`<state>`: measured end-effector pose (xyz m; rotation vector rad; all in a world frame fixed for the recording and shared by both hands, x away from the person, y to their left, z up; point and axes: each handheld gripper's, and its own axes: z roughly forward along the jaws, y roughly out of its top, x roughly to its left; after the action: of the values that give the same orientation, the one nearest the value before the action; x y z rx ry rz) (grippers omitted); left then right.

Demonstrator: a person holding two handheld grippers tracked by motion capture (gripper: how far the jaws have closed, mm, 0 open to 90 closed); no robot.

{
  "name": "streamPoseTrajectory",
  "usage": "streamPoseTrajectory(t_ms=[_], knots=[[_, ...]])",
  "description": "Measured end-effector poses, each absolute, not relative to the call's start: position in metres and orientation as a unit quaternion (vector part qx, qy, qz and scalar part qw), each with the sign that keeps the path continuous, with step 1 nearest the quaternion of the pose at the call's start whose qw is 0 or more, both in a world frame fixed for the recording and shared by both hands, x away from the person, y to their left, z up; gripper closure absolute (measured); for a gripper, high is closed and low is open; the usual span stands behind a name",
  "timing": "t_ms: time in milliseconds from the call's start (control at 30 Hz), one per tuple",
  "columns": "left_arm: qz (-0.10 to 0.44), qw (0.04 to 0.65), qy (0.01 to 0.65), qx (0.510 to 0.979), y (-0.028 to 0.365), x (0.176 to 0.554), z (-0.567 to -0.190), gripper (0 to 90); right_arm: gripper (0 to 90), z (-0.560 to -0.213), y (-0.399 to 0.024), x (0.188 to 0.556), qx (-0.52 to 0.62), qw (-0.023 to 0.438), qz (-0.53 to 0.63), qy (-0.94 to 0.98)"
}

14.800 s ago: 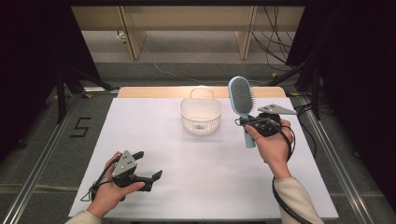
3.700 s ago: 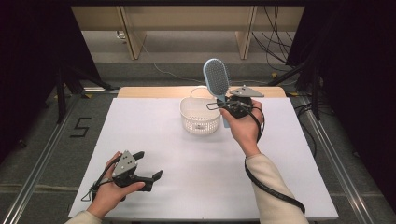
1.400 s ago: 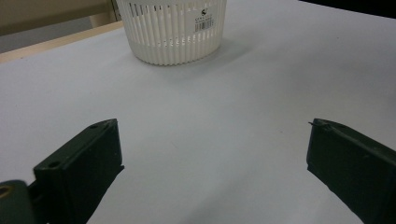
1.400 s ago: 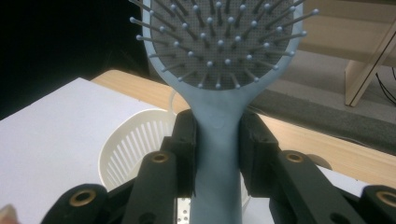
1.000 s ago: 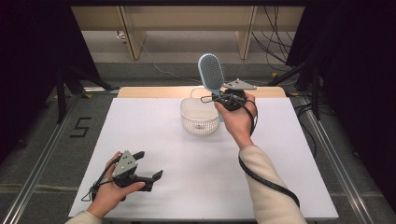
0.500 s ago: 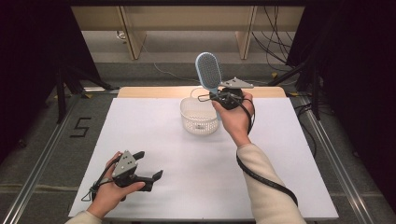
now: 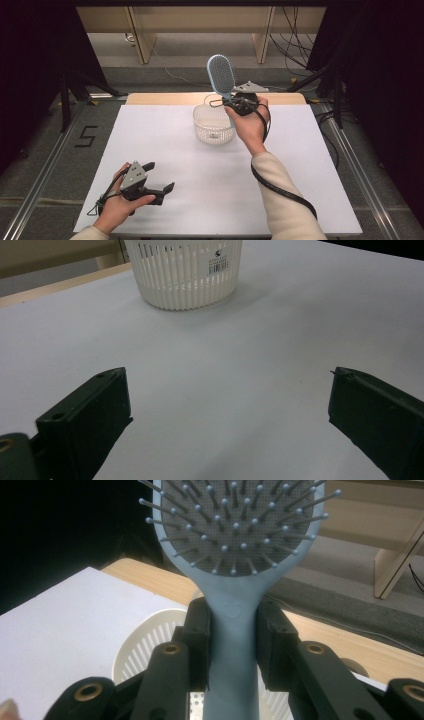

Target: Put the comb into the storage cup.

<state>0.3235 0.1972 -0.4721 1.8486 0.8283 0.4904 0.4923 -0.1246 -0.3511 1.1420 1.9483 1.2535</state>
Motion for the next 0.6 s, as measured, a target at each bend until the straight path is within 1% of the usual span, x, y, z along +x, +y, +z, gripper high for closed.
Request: streamPoseTrajectory(t_ms=[600], knots=[[0.203, 0.505, 0.343, 0.766, 0.1971, 0.3234, -0.4721, 2.8, 70.4, -0.3515, -0.1182, 0.4976, 0.423, 0.277, 0.466, 0.726]])
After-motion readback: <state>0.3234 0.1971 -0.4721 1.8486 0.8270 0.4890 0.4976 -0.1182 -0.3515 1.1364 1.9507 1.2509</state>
